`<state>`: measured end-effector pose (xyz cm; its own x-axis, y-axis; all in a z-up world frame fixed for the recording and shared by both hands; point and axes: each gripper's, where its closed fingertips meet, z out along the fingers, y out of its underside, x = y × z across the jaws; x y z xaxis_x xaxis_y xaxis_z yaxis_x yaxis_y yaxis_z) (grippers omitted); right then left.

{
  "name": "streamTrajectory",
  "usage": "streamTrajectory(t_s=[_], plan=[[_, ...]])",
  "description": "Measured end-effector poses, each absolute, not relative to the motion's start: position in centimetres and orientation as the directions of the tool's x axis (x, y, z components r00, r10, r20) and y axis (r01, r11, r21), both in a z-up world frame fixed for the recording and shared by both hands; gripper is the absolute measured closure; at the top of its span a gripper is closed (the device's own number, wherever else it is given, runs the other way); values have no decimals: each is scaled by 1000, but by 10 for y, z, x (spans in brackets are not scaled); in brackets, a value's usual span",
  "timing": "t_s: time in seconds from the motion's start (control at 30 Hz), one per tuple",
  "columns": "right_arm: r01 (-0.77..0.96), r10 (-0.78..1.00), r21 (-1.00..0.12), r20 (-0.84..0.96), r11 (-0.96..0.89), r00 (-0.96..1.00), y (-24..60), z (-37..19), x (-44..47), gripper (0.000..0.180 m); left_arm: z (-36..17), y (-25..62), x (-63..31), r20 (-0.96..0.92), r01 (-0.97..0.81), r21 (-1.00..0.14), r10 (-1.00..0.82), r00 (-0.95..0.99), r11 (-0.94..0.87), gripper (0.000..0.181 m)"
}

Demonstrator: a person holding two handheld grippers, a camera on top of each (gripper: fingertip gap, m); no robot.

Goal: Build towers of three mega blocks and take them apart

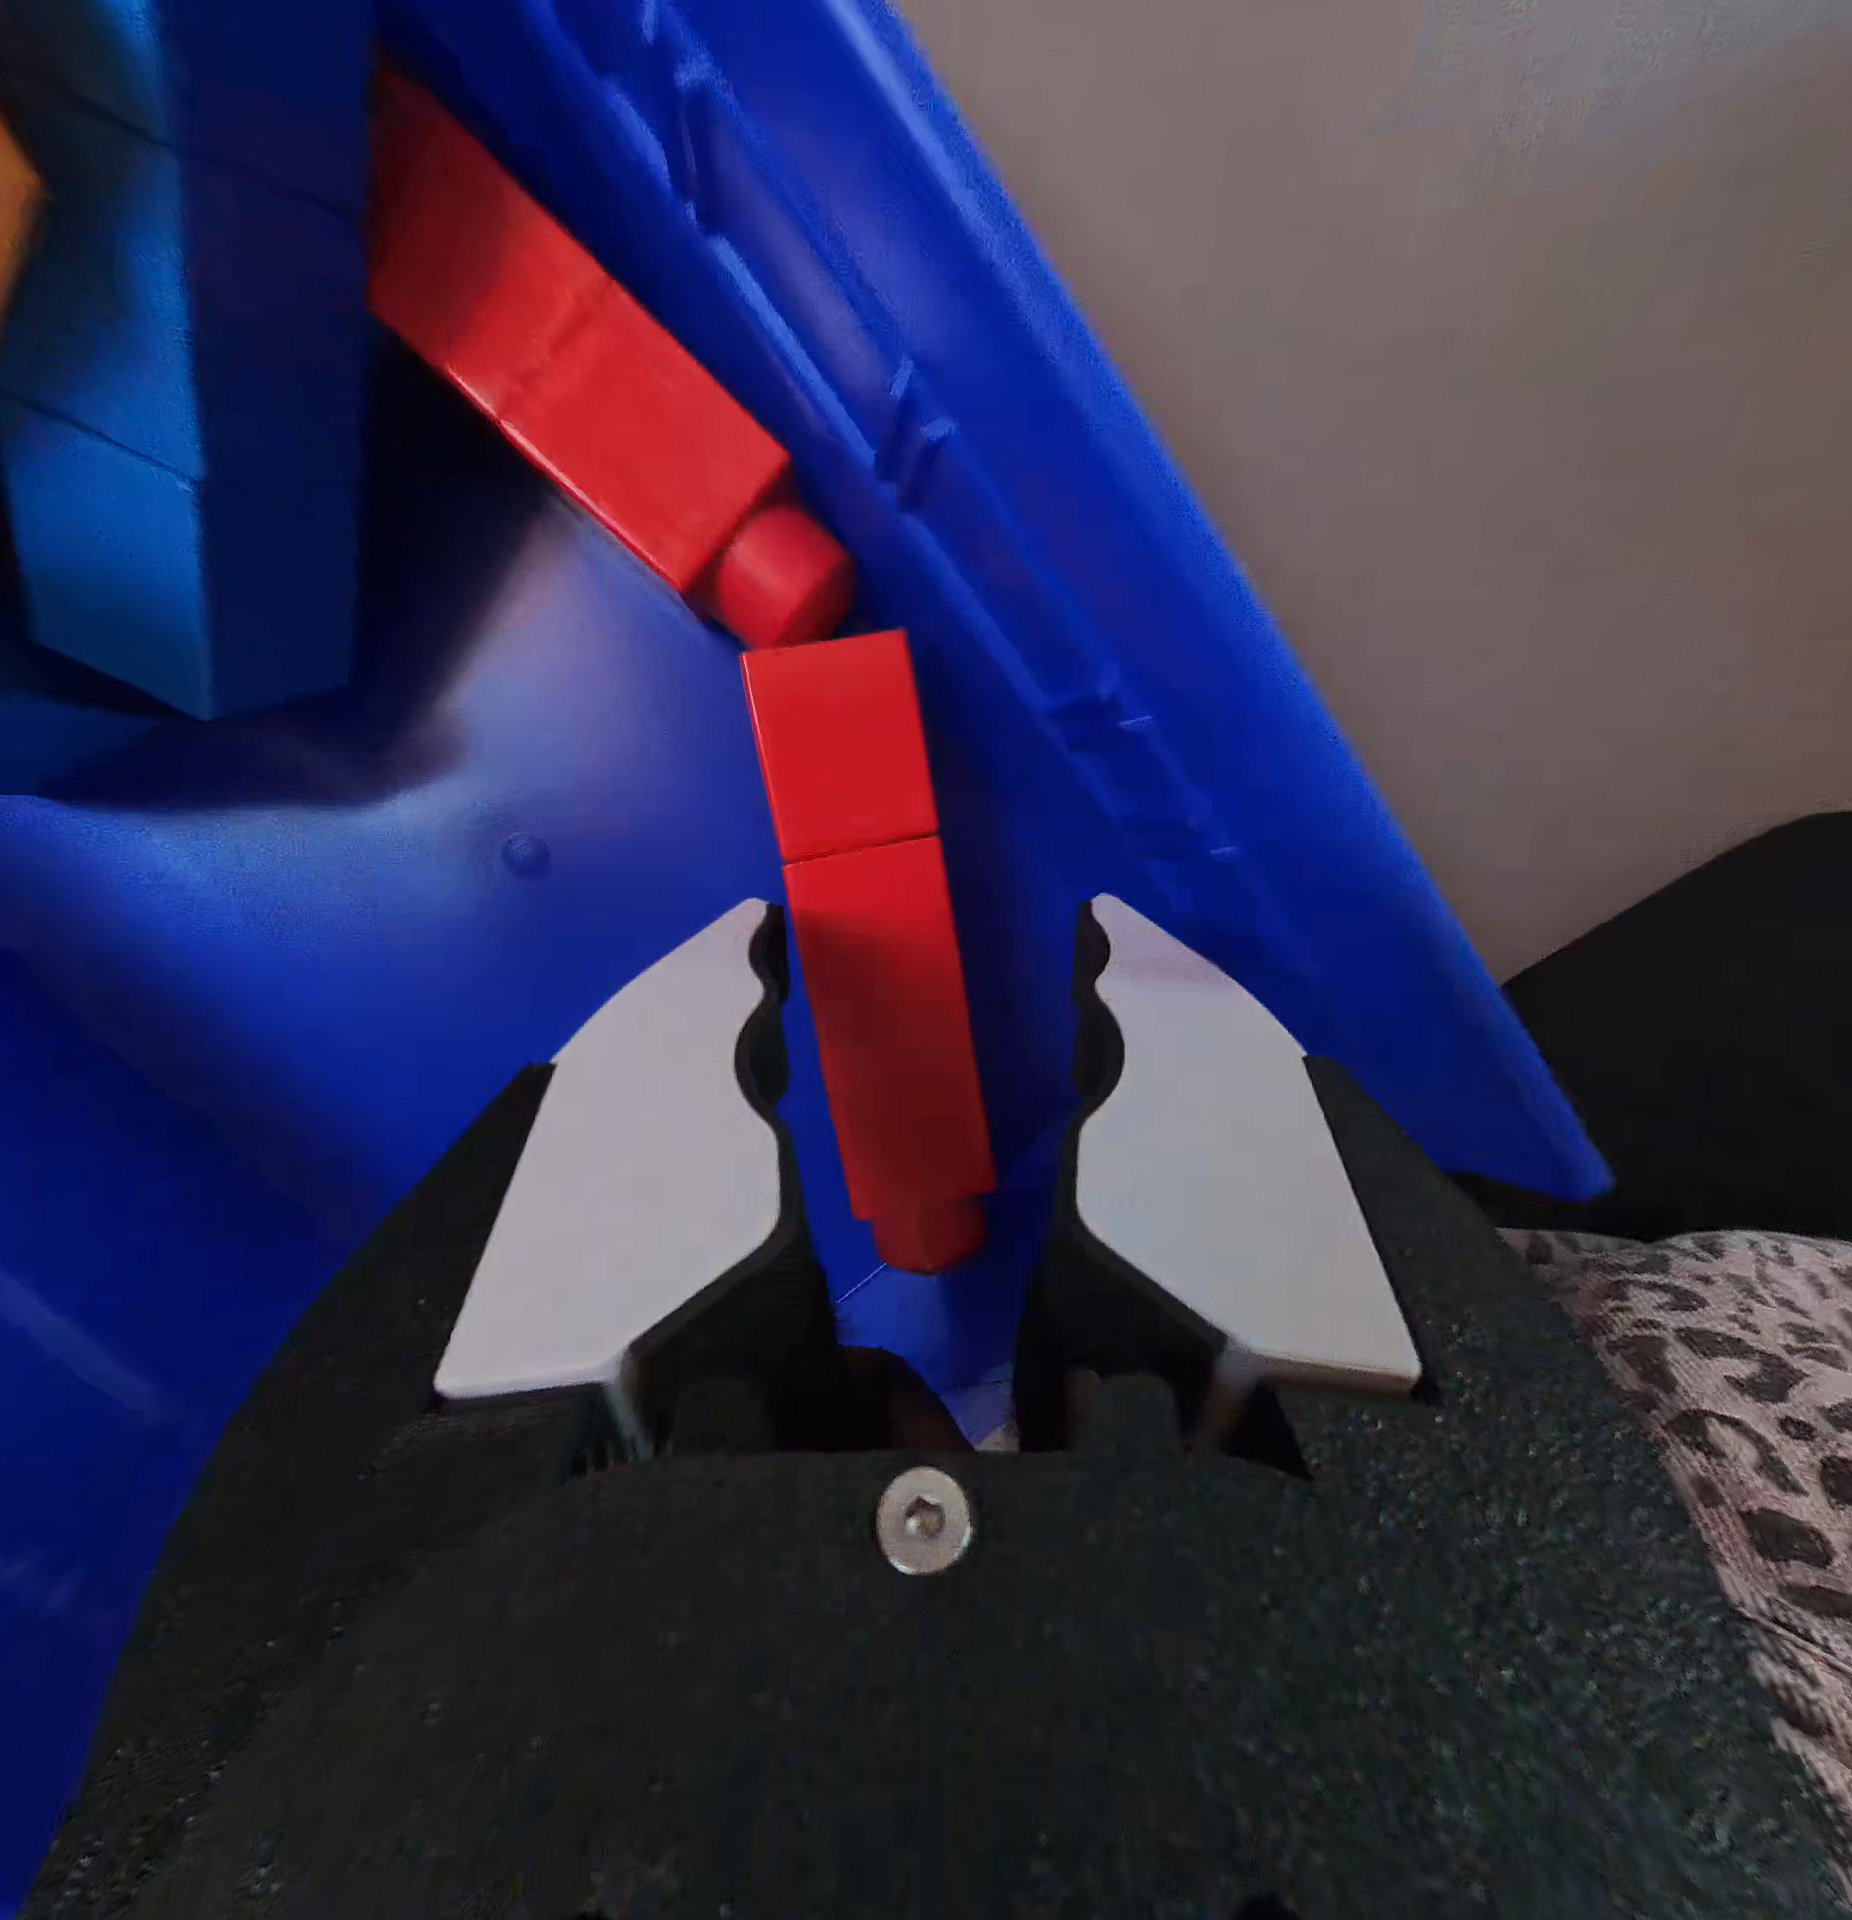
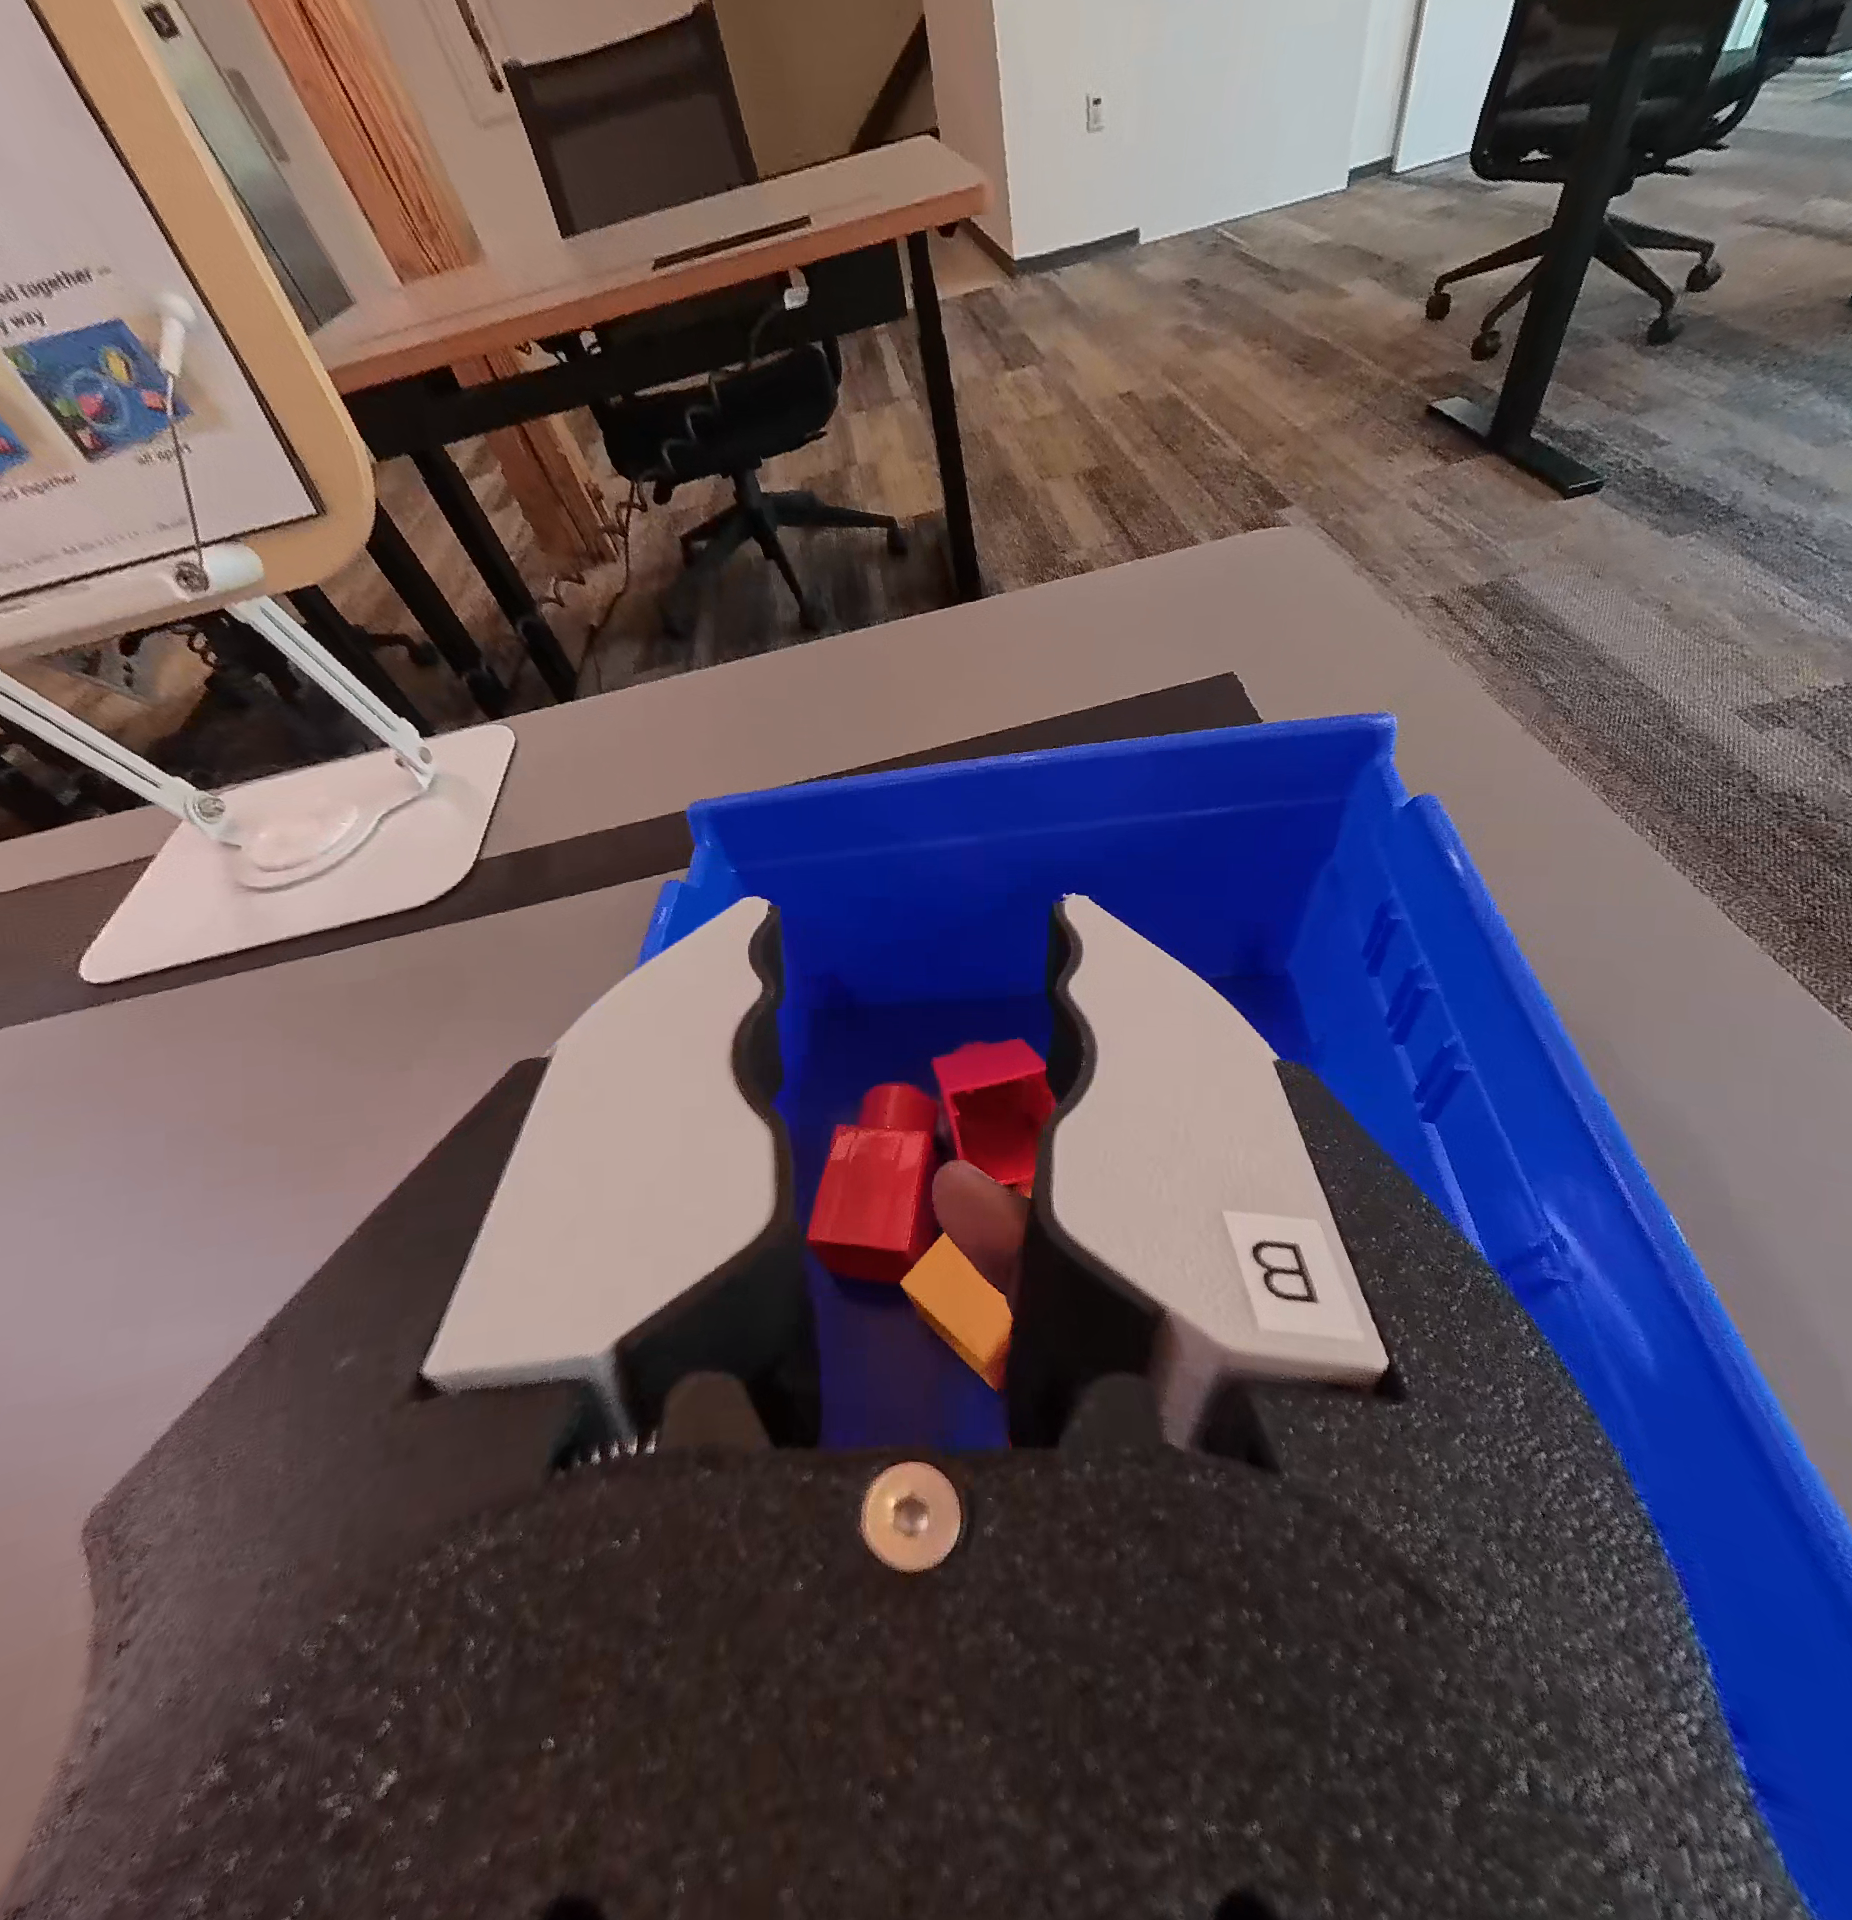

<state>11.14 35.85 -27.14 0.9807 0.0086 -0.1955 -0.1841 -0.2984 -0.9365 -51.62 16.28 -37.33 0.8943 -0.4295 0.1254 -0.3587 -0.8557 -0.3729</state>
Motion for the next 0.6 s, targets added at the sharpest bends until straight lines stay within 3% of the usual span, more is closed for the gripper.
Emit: streamTrajectory(t_s=[0.13,0.23,0.33,0.47,0.6], plan=[[-194,9,-937,-206,-292,979,356,-268,112,132,-413,152,-527,183,-362,-173,-391,902,-916,142],[-186,45,-942,-206,-280,977,355,-259,105,132,-400,157,-534,119,-389,-254,-428,896,-886,144],[-117,296,-971,-176,-208,939,348,-229,57,134,-360,178,-553,-149,-473,-440,-457,877,-763,144],[26,687,-1000,17,-2,726,312,-178,-48,128,-269,194,-495,-372,-619,-719,-577,727,-316,144],[147,898,-954,297,262,324,241,-154,-165,114,-223,178,-412,-489,-698,-716,-715,500,2,145]])
